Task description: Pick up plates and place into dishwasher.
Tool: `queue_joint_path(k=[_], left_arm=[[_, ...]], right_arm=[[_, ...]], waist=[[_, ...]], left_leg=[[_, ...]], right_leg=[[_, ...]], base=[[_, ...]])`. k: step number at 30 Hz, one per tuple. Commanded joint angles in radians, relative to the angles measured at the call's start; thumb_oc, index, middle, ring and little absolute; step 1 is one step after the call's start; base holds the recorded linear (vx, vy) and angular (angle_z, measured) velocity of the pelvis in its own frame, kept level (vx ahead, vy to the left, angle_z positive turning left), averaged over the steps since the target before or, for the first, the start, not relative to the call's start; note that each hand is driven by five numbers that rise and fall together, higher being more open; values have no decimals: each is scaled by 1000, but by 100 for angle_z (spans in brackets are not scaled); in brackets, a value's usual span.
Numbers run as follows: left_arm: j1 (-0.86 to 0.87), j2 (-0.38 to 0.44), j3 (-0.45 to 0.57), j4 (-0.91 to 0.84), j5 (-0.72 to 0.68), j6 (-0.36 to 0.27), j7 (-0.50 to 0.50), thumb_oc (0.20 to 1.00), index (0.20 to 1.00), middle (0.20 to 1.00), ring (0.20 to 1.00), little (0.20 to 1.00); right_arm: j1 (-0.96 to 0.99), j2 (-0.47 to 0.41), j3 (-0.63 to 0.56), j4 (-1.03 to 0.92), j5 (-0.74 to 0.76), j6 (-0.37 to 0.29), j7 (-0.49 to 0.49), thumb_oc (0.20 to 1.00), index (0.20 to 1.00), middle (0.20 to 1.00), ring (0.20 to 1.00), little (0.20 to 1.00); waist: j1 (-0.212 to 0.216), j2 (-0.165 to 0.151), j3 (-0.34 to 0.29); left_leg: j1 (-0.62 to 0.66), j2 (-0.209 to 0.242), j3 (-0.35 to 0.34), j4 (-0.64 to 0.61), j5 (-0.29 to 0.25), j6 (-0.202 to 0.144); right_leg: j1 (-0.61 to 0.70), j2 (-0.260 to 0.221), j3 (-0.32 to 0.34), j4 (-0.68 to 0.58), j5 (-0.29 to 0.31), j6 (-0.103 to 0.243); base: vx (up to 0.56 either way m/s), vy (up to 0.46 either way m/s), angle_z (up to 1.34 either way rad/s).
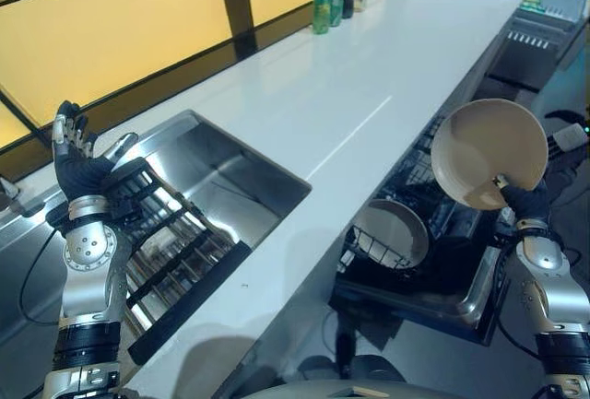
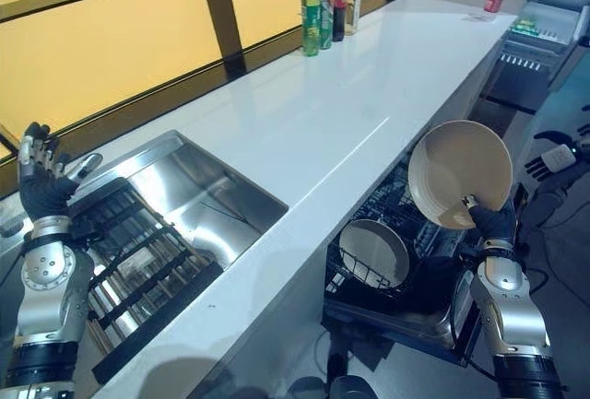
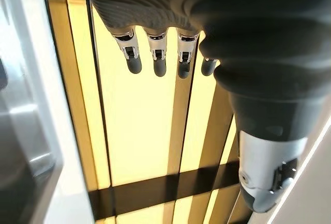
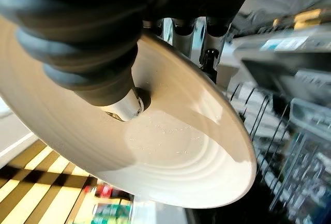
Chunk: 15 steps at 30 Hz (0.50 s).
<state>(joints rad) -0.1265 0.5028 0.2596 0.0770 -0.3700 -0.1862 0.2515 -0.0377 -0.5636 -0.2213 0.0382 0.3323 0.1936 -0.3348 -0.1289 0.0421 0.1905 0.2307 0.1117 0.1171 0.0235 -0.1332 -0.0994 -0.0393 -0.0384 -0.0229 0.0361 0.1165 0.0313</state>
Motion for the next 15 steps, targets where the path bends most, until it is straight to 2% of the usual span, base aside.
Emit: queue_joint_path(k=[1, 7, 10, 15], left_arm=[[17, 117, 59, -4, -25, -37, -20, 1000, 1000, 1000, 1000, 1000], [66, 119, 81, -23, -52, -7, -56, 1000, 1000, 1000, 1000, 1000], [67, 120, 73, -23, -54, -6, -60, 1000, 1000, 1000, 1000, 1000], [23, 128, 9, -39, -57, 4, 3, 1000, 1000, 1000, 1000, 1000]], right_arm=[[-23, -33, -59, 1, -52, -47, -4, 200, 200, 200, 200, 200], [6, -79, -81, 48, -82, -4, 24, 200, 200, 200, 200, 200], [5, -96, -86, 72, -100, 3, 30, 200, 200, 200, 200, 200], [-53, -160, -50, 138, -133, -2, -4, 200, 200, 200, 200, 200]], waist=[[-7, -79, -61], [1, -67, -34], [1, -59, -24], [15, -30, 23]], left_leg=[[-100, -19, 5, 151, -34, 46], [-117, 50, -27, 185, -16, 21], [-125, 67, -39, 177, 1, 13], [-189, 96, -73, 148, 60, -14]], right_leg=[[49, -192, 136, 5, -38, 169], [47, -126, 124, 45, -82, 131], [47, -107, 122, 47, -90, 121], [7, -81, 94, 61, -107, 107]], base=[[103, -327, -5], [121, -259, 8], [53, -147, 10], [-91, -108, 8]])
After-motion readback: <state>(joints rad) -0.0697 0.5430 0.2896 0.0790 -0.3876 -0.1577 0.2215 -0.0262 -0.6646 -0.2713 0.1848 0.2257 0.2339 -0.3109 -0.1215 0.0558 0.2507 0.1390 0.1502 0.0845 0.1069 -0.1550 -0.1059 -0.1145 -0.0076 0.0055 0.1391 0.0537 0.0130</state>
